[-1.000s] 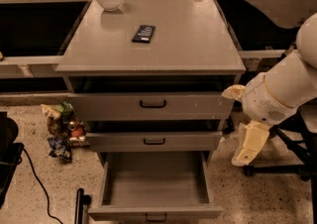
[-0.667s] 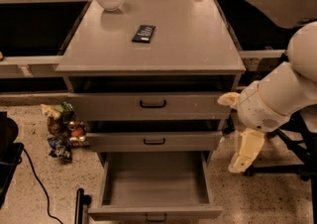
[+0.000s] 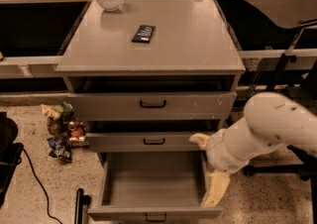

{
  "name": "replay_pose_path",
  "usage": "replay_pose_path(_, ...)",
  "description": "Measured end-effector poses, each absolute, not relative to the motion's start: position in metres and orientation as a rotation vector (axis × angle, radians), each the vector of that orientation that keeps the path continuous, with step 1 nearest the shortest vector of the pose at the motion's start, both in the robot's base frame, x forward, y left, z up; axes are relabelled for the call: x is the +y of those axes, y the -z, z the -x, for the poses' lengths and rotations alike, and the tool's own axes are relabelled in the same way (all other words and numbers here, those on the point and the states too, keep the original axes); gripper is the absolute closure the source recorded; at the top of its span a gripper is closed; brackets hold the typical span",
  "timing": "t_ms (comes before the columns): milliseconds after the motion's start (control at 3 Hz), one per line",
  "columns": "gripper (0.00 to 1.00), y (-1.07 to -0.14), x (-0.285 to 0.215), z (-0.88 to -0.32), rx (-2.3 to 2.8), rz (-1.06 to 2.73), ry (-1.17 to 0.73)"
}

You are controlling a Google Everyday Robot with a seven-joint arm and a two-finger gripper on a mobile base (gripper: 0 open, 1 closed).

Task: Close bottom drawer

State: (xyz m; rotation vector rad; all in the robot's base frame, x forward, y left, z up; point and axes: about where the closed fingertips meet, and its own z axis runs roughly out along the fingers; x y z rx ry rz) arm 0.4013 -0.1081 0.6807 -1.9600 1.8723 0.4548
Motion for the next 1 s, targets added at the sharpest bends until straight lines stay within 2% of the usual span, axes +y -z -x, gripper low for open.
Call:
replay_pose_path(333,0.0,-0.617,-0.08,-0.39,1.819,1.942,-0.601)
replay_pose_path(1000,0.0,-0.592,-0.082,-0.387,1.855,1.957,-0.604)
